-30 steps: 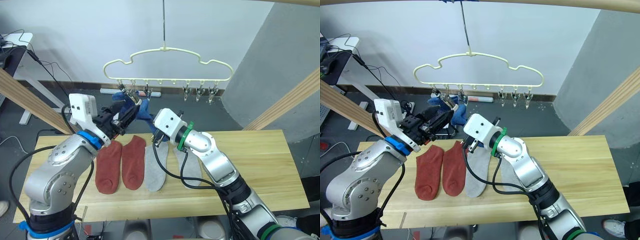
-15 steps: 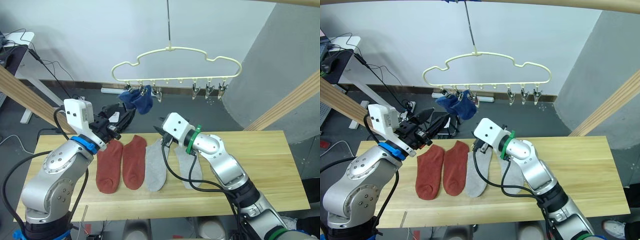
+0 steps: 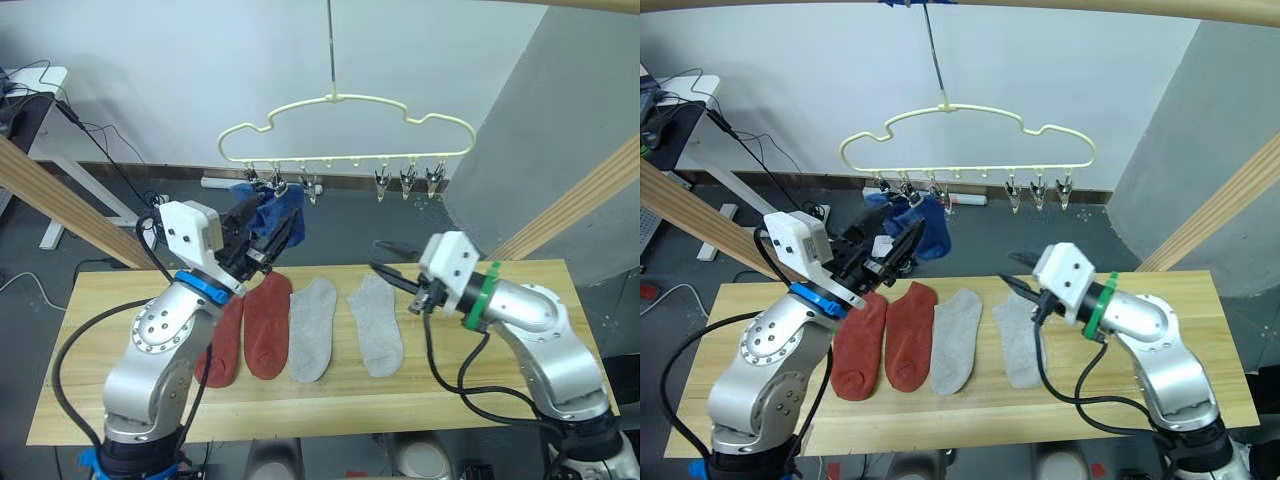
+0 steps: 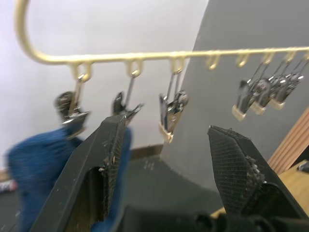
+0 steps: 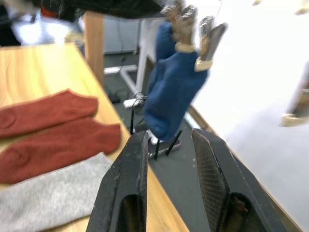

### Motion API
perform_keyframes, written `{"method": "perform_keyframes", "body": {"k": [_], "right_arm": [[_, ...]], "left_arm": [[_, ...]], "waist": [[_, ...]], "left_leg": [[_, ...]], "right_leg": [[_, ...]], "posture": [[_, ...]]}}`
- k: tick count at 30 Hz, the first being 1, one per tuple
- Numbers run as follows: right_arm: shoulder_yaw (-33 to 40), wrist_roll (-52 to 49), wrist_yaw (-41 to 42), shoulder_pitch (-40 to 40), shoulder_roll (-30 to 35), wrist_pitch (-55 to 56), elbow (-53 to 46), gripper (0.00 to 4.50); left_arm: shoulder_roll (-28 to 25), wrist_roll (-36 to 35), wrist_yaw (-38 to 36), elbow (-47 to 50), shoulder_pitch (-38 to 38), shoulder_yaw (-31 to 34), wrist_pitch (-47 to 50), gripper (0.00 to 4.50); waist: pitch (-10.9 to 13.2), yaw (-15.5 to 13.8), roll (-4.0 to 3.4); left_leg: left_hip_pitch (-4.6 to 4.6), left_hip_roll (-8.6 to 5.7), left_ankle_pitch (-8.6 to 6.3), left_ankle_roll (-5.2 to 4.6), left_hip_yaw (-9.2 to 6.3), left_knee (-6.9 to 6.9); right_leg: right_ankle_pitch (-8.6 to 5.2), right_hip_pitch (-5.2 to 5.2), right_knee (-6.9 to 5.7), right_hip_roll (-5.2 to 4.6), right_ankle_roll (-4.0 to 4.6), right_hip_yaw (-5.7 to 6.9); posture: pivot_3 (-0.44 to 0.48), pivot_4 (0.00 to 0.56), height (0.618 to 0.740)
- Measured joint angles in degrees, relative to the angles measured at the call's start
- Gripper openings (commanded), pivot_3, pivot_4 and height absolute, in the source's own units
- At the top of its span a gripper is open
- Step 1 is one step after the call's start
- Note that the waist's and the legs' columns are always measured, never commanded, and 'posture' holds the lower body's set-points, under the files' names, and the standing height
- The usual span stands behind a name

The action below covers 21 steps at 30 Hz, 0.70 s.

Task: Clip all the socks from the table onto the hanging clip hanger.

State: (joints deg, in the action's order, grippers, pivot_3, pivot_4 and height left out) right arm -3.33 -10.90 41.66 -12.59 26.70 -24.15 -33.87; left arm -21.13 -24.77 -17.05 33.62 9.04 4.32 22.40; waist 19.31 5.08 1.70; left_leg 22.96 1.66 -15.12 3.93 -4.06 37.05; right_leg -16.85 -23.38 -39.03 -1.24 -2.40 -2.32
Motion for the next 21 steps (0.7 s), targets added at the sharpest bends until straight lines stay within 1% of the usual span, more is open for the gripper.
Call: {"method": "perform_keyframes", "body": {"k": [3, 6, 11, 14, 17, 21], "right_arm": [[4.16, -3.17, 0.18, 1.6, 1.36, 0.07, -0.38, 1.45], [8.14, -9.2, 3.64, 5.22, 5.87, -2.19, -1.7, 1.45], [11.67, -15.86, 5.87, 3.9, 10.59, -5.43, -1.86, 1.45], [13.36, -19.86, 6.95, 1.55, 13.58, -8.17, -1.78, 2.05], [13.03, -21.31, 7.15, 0.53, 14.53, -9.19, -1.65, 3.0], [10.4, -21.46, 6.55, -1.06, 14.75, -9.34, -1.68, 3.0]], "left_arm": [[1.39, 1.82, -0.42, -1.37, -0.06, -1.91, -2.25, 3.0], [3.29, 4.27, -0.35, -2.74, 0.0, -3.85, -4.93, 3.0], [5.94, 8.37, 1.22, -5.07, 0.58, -5.65, -7.28, 3.0], [7.0, 9.9, 1.62, -5.15, 0.61, -6.7, -7.87, 3.0], [7.79, 10.91, 1.92, -6.37, 1.07, -6.96, -8.04, 3.0], [9.55, 13.26, 3.2, -9.41, 2.94, -7.41, -9.44, 3.0]], "waist": [[0.0, 0.11, 0.0], [0.0, 0.03, 0.0], [0.0, 0.48, 0.0], [0.0, 0.66, 0.0], [0.0, 0.67, 0.0], [0.0, 0.67, 0.0]], "left_leg": [[-0.01, -0.02, 0.0, 0.0, 0.08, 0.02], [0.0, -0.03, -0.01, -0.02, 0.08, 0.03], [-0.03, -0.03, 0.0, -0.03, 0.12, 0.1], [-0.03, -0.02, 0.01, -0.04, 0.1, 0.12], [-0.03, -0.02, 0.01, -0.04, 0.1, 0.12], [0.0, -0.02, 0.01, -0.04, 0.1, 0.17]], "right_leg": [[0.01, 0.0, 0.0, -0.02, -0.01, -0.06], [0.01, 0.02, 0.02, -0.01, -0.01, -0.04], [0.07, 0.04, -0.02, 0.03, -0.01, -0.1], [0.08, 0.06, -0.02, 0.05, -0.01, -0.08], [0.08, 0.06, -0.02, 0.06, -0.01, -0.08], [0.09, 0.06, -0.01, 0.06, -0.03, -0.07]], "posture": [[-0.212, 0.313, 0.74], [-0.225, 0.319, 0.74], [-0.232, 0.323, 0.74], [-0.236, 0.324, 0.74], [-0.238, 0.327, 0.74], [-0.241, 0.329, 0.74]]}}
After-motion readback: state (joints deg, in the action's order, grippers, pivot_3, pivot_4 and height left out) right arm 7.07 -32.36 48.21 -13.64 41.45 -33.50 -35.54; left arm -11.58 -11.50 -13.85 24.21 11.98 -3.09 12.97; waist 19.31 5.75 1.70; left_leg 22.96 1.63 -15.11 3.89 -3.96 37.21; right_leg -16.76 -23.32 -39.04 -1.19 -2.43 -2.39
